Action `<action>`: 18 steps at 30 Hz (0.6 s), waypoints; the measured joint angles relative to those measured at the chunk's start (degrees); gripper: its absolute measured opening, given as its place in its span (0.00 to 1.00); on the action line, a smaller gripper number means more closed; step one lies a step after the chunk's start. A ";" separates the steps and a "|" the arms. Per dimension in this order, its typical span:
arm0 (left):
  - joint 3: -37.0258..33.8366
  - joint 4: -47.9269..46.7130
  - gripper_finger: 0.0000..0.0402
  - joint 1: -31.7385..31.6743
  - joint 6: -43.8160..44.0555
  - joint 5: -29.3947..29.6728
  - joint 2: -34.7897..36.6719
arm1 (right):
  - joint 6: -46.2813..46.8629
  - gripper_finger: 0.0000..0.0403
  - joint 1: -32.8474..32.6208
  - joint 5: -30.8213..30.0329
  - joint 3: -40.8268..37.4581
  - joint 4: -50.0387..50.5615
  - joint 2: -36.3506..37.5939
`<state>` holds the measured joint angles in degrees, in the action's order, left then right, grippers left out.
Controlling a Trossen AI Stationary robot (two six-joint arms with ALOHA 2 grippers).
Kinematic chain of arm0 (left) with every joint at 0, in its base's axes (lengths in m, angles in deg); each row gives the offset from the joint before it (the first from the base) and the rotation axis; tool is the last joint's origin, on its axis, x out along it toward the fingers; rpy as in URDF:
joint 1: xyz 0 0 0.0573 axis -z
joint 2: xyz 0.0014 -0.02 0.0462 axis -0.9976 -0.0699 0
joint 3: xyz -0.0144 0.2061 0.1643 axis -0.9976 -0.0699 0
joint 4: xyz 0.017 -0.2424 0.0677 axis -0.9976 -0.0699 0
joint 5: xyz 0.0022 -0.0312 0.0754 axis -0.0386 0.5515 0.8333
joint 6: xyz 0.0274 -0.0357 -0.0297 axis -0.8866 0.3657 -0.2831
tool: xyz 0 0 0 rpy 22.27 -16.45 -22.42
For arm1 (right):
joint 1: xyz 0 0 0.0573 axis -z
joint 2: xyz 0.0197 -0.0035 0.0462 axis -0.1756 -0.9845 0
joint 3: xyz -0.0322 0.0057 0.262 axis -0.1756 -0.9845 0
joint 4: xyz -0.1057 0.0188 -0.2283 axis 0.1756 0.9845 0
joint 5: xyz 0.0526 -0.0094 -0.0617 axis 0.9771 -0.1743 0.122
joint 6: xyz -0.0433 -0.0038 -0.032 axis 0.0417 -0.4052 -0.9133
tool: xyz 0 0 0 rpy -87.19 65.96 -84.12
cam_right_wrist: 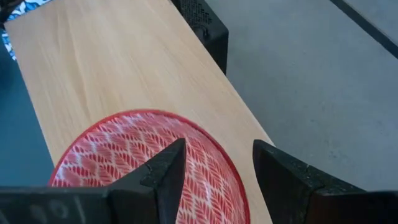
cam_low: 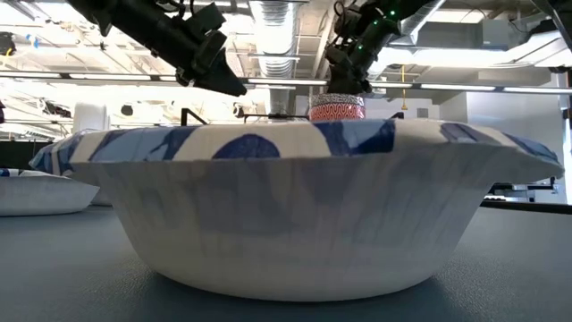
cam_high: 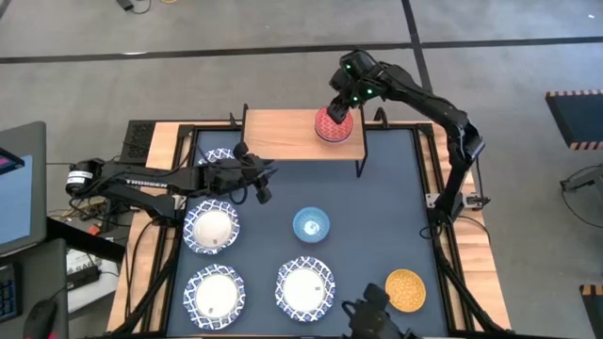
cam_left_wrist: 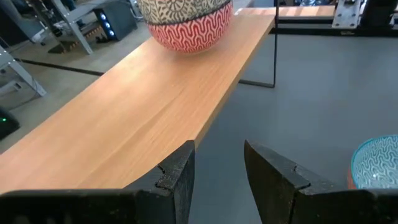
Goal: Place and stack bowls onto a shelf
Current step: Stack the yellow patterned bowl on top of the red patterned bowl on the shelf
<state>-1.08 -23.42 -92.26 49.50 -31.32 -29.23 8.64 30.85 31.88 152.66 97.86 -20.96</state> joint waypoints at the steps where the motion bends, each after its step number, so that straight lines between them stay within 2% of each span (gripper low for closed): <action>1: 0.00 -0.41 0.32 0.00 0.03 0.01 0.00 | -0.09 0.52 0.03 -0.05 0.00 0.45 0.54; 6: 0.00 -0.52 0.32 0.00 0.20 -0.01 0.02 | -0.09 0.52 -0.34 -0.16 0.00 6.52 5.24; 10: 0.00 -0.60 0.32 0.00 0.26 -0.19 0.00 | 1.22 0.52 -4.37 -0.33 -1.00 11.78 10.09; 14: 0.00 -1.49 0.32 0.00 0.44 -0.58 0.00 | 3.66 0.52 -11.12 -3.80 -8.39 9.83 19.10; 18: 0.00 -2.17 0.32 0.02 1.22 -2.14 0.00 | 8.46 0.52 -18.57 -7.26 -21.91 6.19 29.47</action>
<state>-1.08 -25.59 -92.24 50.72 -33.46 -29.23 17.10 12.28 24.62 130.75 104.05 8.51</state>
